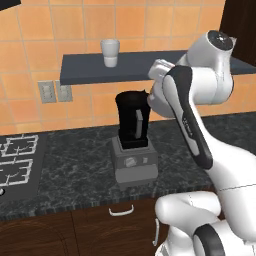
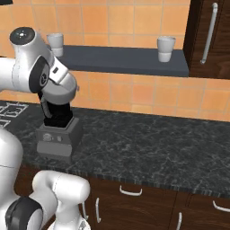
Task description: Close the lid blender by securely placing the lid on top.
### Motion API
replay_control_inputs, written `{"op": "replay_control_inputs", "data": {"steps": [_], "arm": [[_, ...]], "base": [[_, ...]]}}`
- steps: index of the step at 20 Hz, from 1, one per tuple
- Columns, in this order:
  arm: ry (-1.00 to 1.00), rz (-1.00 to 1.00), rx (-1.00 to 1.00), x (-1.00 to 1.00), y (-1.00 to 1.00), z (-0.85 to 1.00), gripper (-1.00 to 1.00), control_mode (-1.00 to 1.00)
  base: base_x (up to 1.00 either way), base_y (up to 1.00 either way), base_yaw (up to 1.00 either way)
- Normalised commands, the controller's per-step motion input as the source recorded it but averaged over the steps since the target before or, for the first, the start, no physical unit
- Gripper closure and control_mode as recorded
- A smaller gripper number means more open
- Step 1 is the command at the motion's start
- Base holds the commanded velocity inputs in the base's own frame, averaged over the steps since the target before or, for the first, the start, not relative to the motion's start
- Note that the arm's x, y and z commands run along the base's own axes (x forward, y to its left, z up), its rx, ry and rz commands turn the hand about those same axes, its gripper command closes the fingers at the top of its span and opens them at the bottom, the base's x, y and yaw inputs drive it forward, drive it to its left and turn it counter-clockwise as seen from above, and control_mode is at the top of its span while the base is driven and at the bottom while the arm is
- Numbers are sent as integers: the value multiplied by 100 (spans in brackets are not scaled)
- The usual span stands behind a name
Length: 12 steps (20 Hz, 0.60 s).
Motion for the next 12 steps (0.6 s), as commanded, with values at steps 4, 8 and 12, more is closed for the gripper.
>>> {"op": "replay_control_inputs", "data": {"steps": [4,8,12], "arm": [[0,0,0,37,58,34,100,-100],[4,0,0,56,43,30,100,-100],[23,0,1,78,3,1,100,-100]], "base": [[0,0,0],[0,0,0],[0,0,0]]}}
